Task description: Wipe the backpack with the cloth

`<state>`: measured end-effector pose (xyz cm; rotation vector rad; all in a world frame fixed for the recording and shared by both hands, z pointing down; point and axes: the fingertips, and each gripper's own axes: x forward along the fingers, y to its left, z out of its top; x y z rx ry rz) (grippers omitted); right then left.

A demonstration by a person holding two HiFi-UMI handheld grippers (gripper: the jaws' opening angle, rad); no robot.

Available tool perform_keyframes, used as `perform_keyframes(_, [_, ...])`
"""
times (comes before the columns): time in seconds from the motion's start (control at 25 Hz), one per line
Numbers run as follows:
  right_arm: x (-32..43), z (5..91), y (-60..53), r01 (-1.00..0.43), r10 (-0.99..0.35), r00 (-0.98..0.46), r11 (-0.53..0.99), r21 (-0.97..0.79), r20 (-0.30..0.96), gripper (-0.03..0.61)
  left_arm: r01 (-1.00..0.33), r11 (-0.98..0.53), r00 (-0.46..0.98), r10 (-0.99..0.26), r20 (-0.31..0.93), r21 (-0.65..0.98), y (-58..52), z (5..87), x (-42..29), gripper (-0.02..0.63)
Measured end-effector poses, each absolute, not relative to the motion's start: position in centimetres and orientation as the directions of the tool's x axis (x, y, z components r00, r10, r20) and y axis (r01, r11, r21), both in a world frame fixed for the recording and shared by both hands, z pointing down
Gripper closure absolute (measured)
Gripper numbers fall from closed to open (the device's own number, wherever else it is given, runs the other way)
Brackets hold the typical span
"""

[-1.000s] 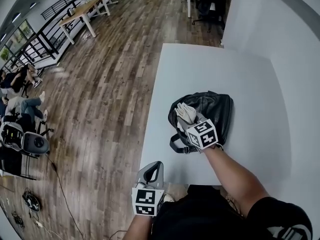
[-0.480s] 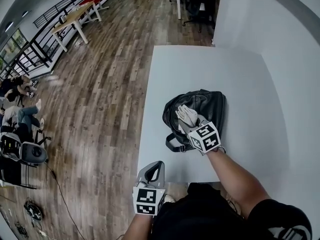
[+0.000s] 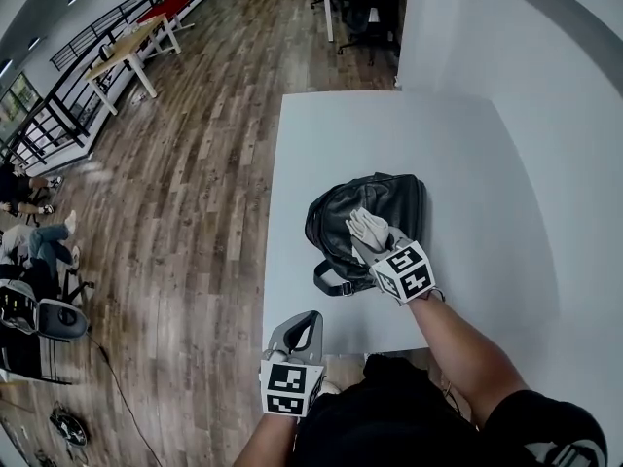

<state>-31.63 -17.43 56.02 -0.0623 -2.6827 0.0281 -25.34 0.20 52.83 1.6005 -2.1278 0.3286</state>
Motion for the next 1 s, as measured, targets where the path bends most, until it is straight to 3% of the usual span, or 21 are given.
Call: perform_keyframes(1.0, [-24.3, 52.2, -23.0, -0.135, -0.141, -0.909, 0.990, 0.043, 0.391, 0.480, -0.987, 0.138, -0.087, -0.882, 0.463, 0.078, -3.3, 52.1, -21.7, 0.607])
